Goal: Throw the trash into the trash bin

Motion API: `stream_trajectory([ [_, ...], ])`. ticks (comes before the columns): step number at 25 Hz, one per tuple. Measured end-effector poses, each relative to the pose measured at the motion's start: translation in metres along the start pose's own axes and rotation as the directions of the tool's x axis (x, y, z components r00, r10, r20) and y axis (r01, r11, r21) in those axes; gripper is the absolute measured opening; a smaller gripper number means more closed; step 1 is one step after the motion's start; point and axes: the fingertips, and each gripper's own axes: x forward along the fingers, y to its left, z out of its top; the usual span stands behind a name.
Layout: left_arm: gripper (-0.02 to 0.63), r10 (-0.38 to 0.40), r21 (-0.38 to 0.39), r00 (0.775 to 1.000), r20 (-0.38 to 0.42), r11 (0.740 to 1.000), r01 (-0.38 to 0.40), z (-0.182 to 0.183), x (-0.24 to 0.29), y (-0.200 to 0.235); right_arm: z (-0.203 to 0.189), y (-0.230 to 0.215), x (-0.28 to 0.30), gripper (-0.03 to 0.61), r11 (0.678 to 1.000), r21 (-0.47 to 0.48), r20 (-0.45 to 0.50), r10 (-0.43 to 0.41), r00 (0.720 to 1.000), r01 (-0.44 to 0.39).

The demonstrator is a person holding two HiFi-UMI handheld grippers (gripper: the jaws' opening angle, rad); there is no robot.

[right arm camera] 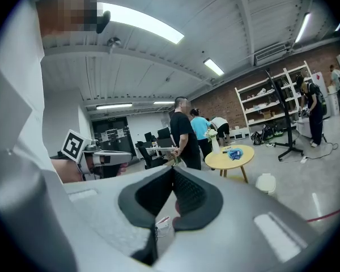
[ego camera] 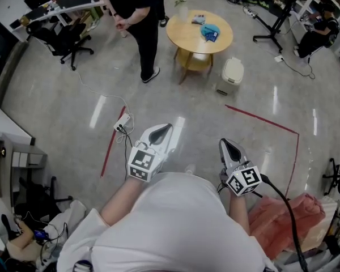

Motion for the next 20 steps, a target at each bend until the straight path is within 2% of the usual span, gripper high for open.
stream_trajectory([
  [5,0.006,0.005,-0.001,1.000,-0.016,1.000,-0.005,-0.006,0.012,-0.020,-0.002,-0.019,-0.014,0.000,1.000,-0.001,-0.015,0.018,1.000,-0.018],
  [10,0.006,0.046,0.015,0.999,-0.005,0.999,-0.046,0.000,0.024,-0.031,-0.002,-0.040,-0.028,0.000,0.999,-0.009,-0.026,0.043,0.999,-0.043],
  [20,0.006,0.056,0.010,0.998,-0.025,0.998,-0.055,-0.003,0.041,-0.057,-0.003,-0.067,-0.042,0.000,0.998,-0.009,-0.041,0.062,0.997,-0.062],
])
